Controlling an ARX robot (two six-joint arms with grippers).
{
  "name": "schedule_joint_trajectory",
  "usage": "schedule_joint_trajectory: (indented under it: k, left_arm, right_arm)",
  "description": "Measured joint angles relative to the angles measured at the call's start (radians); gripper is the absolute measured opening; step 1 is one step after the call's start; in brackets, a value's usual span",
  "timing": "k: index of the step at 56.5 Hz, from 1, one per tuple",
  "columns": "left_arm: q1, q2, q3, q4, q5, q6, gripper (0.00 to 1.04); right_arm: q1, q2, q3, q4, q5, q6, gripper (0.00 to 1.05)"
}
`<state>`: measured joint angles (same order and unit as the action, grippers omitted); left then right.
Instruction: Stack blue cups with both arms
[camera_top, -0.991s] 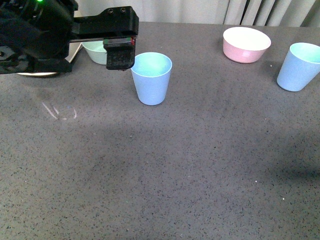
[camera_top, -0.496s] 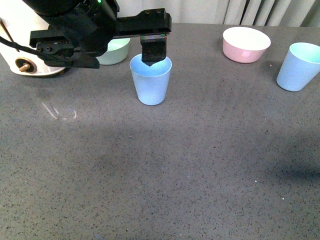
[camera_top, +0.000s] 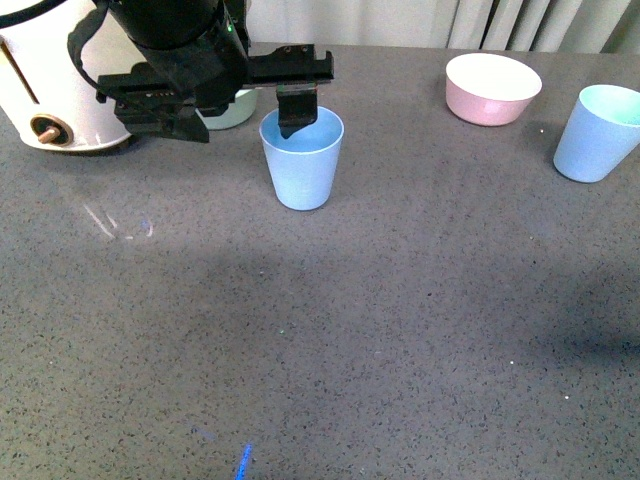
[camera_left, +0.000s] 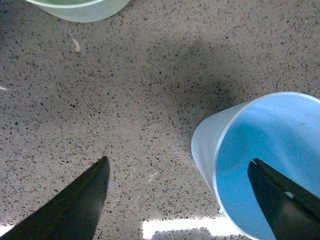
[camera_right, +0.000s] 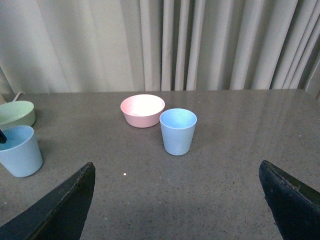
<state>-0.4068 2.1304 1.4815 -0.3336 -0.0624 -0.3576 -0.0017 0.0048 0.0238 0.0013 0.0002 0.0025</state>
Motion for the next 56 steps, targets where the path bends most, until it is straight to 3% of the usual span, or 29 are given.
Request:
schedule_joint_trajectory:
  k: [12, 17, 23, 43, 56]
  left_arm:
    - [-0.010, 0.034, 0.028, -0.028, 0.010, -0.014, 0.36]
    - [-0.018, 0.034, 0.034, -0.045, 0.017, -0.022, 0.24]
    - [-0.035, 0.034, 0.044, -0.091, 0.037, -0.053, 0.02]
    - [-0.089, -0.009, 0.033, -0.130, 0.074, -0.117, 0.02]
    - [-0.194, -0.089, -0.037, -0.118, 0.064, -0.157, 0.02]
  right_arm:
    - [0.000, 0.000, 0.000, 0.000, 0.000, 0.000, 0.96]
    - [0.000, 0.000, 0.000, 0.000, 0.000, 0.000, 0.96]
    - [0.000, 0.000, 0.000, 0.000, 0.000, 0.000, 0.96]
    - [0.000, 0.000, 0.000, 0.000, 0.000, 0.000, 0.96]
    - [0.000, 0.000, 0.000, 0.000, 0.000, 0.000, 0.96]
